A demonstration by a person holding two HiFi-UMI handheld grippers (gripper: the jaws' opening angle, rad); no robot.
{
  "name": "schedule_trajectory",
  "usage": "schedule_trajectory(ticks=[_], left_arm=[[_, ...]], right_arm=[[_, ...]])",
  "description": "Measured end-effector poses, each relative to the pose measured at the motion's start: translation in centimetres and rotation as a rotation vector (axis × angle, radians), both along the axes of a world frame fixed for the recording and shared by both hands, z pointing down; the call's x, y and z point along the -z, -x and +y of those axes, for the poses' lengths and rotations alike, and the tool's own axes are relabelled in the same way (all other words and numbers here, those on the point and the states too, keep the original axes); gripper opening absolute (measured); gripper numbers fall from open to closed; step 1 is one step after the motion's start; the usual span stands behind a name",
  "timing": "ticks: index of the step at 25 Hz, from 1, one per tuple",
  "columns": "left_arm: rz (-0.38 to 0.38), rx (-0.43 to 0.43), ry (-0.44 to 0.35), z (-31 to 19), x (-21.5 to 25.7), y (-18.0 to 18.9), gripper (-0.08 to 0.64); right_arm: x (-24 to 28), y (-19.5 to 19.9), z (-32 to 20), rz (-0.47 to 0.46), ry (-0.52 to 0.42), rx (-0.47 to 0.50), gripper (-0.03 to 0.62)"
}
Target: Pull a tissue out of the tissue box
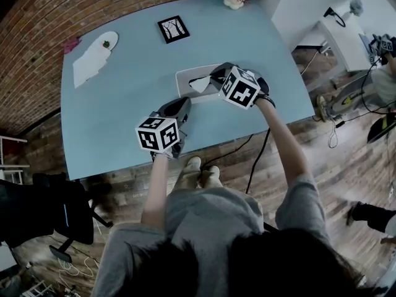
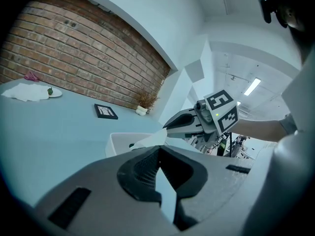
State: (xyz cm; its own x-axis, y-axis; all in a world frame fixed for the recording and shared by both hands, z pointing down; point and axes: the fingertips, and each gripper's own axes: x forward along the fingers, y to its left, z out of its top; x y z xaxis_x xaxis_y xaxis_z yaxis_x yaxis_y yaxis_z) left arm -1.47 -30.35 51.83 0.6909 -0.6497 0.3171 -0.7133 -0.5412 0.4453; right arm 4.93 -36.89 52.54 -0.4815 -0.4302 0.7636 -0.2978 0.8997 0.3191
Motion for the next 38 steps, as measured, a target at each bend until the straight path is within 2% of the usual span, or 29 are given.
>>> schedule_trajectory(ticks=[24,38], left_arm=[[0.01,-0.077,-0.083,0.2,3.1,-1.8,0.003],[0.008,-0.12,-0.12,0.2,4.2,-2.8,0.003]], right_arm=[[3.5,-2.5,1.5,-0.02,-0.07,-0.063,0.005],[5.7,-4.4,2.4,-0.062,-0.105,-0.106,0.005]])
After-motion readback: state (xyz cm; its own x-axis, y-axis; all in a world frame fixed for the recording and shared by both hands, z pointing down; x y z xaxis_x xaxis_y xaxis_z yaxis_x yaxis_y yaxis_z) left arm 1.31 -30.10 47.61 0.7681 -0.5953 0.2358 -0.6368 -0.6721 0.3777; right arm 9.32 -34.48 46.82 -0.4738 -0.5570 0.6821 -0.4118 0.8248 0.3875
